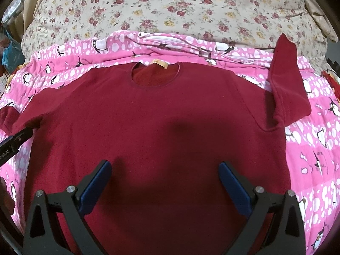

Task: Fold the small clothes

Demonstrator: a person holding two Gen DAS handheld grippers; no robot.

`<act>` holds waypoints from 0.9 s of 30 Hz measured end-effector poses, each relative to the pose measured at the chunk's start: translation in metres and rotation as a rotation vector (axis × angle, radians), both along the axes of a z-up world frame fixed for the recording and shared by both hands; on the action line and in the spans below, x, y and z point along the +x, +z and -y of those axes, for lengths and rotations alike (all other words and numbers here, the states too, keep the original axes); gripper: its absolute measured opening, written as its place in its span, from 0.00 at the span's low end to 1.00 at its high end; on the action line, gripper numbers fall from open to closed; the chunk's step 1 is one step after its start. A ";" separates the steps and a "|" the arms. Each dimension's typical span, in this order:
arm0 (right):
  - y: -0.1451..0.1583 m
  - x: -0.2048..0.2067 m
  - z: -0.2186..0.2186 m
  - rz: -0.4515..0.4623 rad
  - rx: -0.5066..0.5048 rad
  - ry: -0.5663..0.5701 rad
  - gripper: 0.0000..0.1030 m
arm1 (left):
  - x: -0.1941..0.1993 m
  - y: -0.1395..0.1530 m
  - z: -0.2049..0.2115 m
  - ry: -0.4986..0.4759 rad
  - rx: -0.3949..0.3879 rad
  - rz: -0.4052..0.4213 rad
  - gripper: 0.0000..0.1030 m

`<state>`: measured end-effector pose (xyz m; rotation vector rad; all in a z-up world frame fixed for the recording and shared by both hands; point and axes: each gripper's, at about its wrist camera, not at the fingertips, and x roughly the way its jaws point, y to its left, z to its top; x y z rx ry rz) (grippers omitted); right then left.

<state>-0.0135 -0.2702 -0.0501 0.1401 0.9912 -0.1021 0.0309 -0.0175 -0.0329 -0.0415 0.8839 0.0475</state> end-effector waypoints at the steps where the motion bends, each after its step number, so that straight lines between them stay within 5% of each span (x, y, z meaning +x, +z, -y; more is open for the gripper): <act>1: 0.000 0.000 0.000 0.000 -0.001 0.001 0.99 | 0.000 0.000 0.000 0.001 0.000 0.000 0.71; 19: -0.001 0.000 -0.002 -0.001 -0.001 0.002 0.99 | 0.001 0.005 -0.006 0.010 0.002 0.001 0.71; 27: -0.001 0.001 -0.005 -0.005 0.002 0.015 0.99 | 0.016 0.018 -0.070 0.229 0.059 0.015 0.65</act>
